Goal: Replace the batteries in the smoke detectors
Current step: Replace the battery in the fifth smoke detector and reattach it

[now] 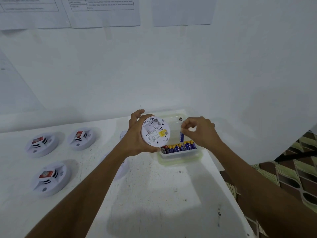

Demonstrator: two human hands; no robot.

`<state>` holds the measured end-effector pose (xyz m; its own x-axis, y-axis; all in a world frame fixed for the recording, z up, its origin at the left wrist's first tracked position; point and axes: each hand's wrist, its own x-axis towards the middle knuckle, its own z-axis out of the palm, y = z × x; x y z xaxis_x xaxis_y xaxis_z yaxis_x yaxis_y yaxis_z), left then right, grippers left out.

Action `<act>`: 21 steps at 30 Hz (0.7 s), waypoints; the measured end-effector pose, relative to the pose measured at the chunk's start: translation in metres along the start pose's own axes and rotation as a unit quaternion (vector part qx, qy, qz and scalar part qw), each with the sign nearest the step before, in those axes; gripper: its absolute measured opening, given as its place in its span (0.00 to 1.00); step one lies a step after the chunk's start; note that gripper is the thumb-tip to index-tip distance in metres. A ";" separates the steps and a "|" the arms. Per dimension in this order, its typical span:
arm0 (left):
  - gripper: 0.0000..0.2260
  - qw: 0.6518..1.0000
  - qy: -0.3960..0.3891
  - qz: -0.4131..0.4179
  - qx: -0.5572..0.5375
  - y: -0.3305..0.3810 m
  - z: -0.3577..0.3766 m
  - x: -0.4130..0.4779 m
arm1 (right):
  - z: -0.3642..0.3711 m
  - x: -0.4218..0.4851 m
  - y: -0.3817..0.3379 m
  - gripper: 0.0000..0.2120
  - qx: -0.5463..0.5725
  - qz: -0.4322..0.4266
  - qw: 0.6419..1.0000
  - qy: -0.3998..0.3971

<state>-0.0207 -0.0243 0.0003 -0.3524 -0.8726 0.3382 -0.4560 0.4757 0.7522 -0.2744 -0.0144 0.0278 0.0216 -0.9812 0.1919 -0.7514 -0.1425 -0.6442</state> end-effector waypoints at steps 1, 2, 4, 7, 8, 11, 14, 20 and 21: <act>0.45 1.000 0.000 0.001 0.000 0.000 0.001 0.001 | 0.002 0.002 0.003 0.05 -0.065 -0.010 0.997 -0.029; 0.45 1.000 0.000 0.004 0.000 -0.001 0.002 0.003 | 0.004 0.003 0.005 0.04 -0.113 -0.019 0.992 -0.053; 0.46 1.000 -0.001 0.007 0.003 -0.003 0.003 0.006 | 0.007 0.005 0.009 0.02 -0.173 -0.032 0.981 -0.082; 0.47 1.000 0.000 0.007 0.010 -0.005 0.003 0.009 | 0.010 0.007 0.014 0.04 -0.218 -0.038 0.969 -0.105; 0.46 1.000 0.000 0.008 0.011 -0.006 0.002 0.010 | 0.010 0.008 0.016 0.05 -0.219 -0.042 0.970 -0.100; 0.46 1.000 0.002 0.012 0.015 -0.010 -0.001 0.014 | 0.005 0.019 0.018 0.03 -0.158 -0.045 0.986 -0.031; 0.47 1.000 0.003 0.006 0.015 -0.015 -0.006 0.020 | -0.003 0.040 0.021 0.04 -0.080 -0.051 0.995 0.035; 0.47 1.000 0.014 -0.018 0.013 -0.031 -0.020 0.027 | 0.000 0.089 0.039 0.03 0.064 0.075 0.995 -0.012; 0.48 1.000 0.016 -0.023 0.012 -0.034 -0.023 0.027 | 0.003 0.094 0.043 0.04 0.074 0.088 0.993 -0.032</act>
<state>0.0042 -0.0666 -0.0028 -0.3038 -0.8965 0.3224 -0.4915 0.4373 0.7531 -0.3028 -0.1126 0.0158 -0.0557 -0.9982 0.0232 -0.6422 0.0180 -0.7663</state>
